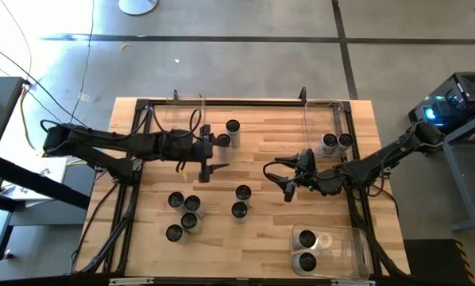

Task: Sort soda cans
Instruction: Put the white/yellow soda can into the top left transparent bin

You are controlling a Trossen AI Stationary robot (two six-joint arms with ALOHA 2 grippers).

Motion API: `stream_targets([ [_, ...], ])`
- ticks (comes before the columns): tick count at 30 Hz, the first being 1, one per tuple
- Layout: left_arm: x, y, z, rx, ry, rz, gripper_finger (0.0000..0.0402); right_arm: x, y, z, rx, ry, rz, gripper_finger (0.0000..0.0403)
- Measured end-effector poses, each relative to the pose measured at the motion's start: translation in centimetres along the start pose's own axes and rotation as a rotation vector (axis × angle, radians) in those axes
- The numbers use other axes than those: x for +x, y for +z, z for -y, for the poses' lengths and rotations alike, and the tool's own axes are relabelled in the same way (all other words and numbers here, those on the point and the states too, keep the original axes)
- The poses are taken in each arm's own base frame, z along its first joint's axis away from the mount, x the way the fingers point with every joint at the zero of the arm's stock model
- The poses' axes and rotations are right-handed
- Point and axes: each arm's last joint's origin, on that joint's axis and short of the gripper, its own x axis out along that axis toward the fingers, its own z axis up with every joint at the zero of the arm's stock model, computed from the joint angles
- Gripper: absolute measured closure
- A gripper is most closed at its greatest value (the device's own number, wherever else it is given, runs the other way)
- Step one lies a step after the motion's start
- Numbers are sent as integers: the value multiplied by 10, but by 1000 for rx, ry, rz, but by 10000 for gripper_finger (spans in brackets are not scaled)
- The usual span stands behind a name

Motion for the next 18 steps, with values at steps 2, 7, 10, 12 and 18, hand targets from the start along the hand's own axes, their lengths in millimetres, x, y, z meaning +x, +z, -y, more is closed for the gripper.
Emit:
stream_targets([
  [2, -1, 1, 4, 0, -7, 2, 112, 0, 0, 0, 0, 0, 0, 93],
  [7, -1, 0, 9, -45, 13, -15, 112, 0, 0, 0, 0, 0, 0, 93],
  [10, -1, -1, 6, -113, 31, -23, 112, 0, 0, 0, 0, 0, 0, 93],
  [12, -1, -2, 3, -139, 42, -29, 112, 1, -1, 0, -2, -1, -2, 93],
  [18, 1, -7, -9, -199, 83, -62, 112, 5, -8, -2, -23, -10, -21, 93],
])
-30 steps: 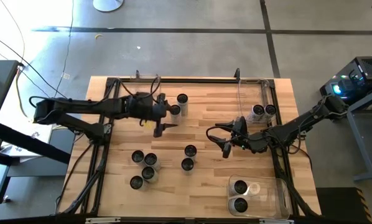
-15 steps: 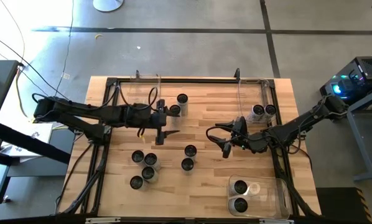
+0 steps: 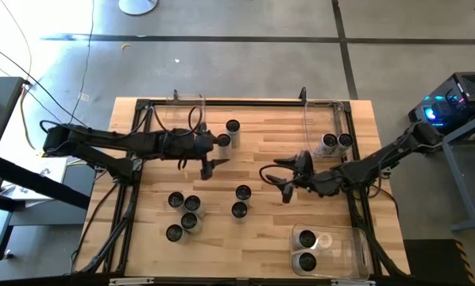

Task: Sort soda cans
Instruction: Put the white/yellow soda can into the top left transparent bin

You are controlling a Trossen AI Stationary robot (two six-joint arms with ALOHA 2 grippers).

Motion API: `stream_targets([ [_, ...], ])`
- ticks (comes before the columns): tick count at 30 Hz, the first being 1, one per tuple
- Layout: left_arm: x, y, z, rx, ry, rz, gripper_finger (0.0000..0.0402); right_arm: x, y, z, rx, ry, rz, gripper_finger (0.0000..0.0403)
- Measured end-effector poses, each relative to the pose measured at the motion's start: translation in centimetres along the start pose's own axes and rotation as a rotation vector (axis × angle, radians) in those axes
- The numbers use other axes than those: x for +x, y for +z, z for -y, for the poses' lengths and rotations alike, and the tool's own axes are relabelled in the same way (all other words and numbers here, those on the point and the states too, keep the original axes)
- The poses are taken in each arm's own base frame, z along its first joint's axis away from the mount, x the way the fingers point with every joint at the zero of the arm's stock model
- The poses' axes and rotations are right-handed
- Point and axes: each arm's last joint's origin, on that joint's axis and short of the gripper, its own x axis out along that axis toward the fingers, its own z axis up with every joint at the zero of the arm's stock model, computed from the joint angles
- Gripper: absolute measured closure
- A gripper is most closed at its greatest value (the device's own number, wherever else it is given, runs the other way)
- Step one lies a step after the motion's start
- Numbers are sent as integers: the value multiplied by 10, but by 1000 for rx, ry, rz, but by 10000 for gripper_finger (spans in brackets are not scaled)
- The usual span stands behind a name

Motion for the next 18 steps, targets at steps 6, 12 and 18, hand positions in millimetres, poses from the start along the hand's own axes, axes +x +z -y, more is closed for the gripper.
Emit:
stream_targets([
  [6, 2, -5, -14, -49, 34, -52, 103, 2, -2, -1, 18, -3, -5, 93],
  [12, 10, -13, -22, -60, 52, -116, 78, 2, -1, -1, 15, 4, 8, 93],
  [18, 28, -27, -26, -45, 72, -205, 69, 2, -1, -1, 7, 3, 9, 93],
])
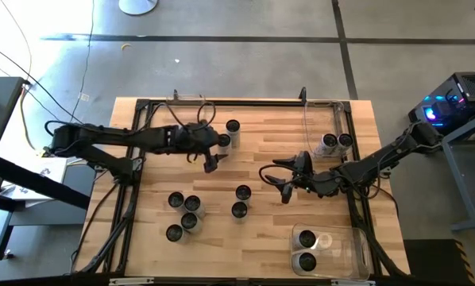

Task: Sort soda cans
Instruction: Put the white/yellow soda can into the top left transparent bin

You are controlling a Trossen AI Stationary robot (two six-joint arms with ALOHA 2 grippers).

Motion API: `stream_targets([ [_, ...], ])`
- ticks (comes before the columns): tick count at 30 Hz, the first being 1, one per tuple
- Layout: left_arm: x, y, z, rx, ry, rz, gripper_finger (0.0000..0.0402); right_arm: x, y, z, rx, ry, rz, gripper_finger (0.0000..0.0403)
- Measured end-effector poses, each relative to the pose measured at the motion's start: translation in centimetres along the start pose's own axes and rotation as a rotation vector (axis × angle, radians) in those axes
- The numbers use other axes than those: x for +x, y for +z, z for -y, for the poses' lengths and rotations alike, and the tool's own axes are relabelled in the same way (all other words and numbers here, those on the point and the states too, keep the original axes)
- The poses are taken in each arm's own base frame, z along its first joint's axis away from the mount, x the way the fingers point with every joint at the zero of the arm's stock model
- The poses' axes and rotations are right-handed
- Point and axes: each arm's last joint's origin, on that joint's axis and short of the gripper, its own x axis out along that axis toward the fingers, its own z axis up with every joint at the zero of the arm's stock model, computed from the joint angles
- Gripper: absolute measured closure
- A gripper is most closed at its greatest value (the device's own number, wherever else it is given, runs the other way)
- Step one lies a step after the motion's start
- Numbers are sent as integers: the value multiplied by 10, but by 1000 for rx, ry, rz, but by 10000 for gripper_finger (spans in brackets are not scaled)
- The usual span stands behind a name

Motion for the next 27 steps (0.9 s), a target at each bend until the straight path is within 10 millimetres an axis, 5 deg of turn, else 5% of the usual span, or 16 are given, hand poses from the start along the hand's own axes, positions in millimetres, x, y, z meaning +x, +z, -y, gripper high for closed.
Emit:
stream_targets([
  [9, 17, -7, -1, 40, 130, -52, 69, 0, 0, 0, 5, 1, 4, 93],
  [27, 17, -5, -5, 40, 174, -37, 69, 0, 1, 0, 11, 2, 9, 93],
])
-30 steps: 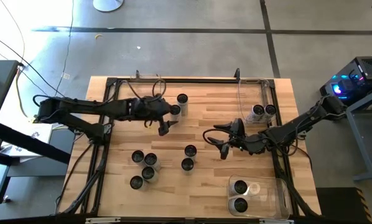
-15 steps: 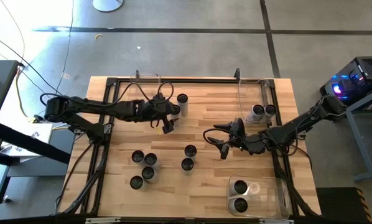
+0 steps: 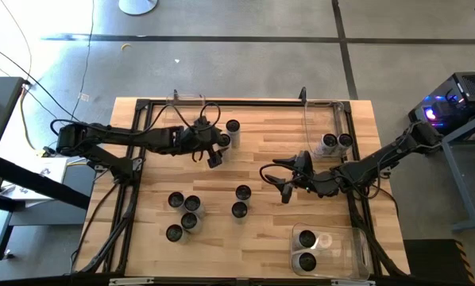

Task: Sort soda cans
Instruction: Put the white/yellow soda can into the top left transparent bin

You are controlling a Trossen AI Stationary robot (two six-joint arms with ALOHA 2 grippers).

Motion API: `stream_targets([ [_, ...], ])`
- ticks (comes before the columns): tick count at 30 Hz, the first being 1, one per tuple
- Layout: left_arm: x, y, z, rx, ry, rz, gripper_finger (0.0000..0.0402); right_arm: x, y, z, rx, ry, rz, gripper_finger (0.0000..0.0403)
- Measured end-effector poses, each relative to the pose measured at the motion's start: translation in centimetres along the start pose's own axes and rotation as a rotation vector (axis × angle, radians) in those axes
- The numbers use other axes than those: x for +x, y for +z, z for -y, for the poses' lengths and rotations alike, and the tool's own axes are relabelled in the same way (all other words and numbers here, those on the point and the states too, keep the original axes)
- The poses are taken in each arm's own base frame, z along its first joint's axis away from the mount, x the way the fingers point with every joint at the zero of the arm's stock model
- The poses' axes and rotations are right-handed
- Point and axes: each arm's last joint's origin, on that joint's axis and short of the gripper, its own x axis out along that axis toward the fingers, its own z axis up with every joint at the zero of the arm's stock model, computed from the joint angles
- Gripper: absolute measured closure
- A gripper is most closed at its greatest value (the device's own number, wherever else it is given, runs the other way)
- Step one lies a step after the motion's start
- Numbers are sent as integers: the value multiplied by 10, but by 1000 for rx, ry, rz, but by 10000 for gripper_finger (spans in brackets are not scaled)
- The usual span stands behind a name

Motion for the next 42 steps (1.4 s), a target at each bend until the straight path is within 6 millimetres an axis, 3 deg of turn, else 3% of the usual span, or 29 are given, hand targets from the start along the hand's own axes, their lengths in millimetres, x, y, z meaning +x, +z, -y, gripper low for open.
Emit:
stream_targets([
  [14, 25, -11, 6, 13, -16, -67, 75, 0, 0, 0, -3, 0, -1, 93],
  [26, 21, -8, 5, 2, -28, -46, 145, 0, 0, 0, 0, -1, -1, 93],
  [33, -15, 7, -2, -8, -81, 58, 146, 0, -1, 0, -4, -1, -4, 93],
  [42, -103, 8, -35, -51, 16, 177, 146, 0, 0, 0, -6, -2, -4, 93],
])
